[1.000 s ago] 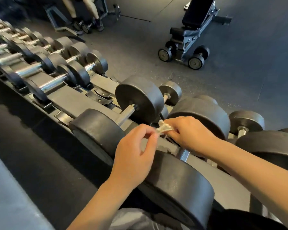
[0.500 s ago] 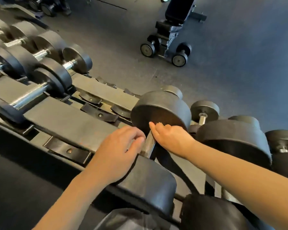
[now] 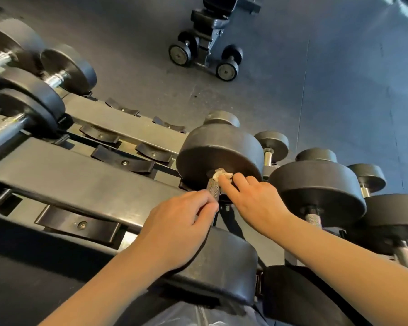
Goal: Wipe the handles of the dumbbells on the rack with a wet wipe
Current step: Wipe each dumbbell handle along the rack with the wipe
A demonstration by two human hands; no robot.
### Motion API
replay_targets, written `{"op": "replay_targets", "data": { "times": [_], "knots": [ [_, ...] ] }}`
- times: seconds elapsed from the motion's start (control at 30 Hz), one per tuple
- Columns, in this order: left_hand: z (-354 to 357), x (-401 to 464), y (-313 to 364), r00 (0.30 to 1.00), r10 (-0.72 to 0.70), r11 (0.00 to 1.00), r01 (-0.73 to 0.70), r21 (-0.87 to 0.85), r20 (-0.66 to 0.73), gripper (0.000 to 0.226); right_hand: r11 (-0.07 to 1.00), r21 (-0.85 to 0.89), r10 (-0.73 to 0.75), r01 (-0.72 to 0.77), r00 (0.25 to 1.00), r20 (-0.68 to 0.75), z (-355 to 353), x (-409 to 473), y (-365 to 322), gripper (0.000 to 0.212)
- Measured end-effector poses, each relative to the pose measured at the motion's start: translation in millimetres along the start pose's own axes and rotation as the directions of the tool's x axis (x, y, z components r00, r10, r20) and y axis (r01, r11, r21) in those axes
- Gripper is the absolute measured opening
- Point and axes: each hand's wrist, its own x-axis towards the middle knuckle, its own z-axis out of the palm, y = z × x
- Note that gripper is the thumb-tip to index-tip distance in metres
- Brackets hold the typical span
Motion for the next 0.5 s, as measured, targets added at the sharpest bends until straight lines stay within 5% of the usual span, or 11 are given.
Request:
{"op": "replay_targets", "data": {
  "times": [0.2,0.33,0.5],
  "knots": [
    [2.9,-0.2,0.2,1.000,0.002,1.000,-0.003,-0.008,-0.007,0.022,0.990,0.133,-0.061,0.056,0.998,0.030,-11.4,23.0,-7.0,0.047],
    [1.7,-0.9,-3.0,1.000,0.012,0.999,-0.013,-0.030,-0.010,0.026,0.998,0.006,-0.056,0.056,0.985,0.160,-24.9,51.0,-22.1,0.023],
    [-0.7,-4.8,-8.0,1.000,0.004,0.999,-0.005,-0.038,-0.031,0.029,0.992,-0.085,-0.072,0.092,0.975,0.211,-34.2,65.8,-34.5,0.021]
  ]
}}
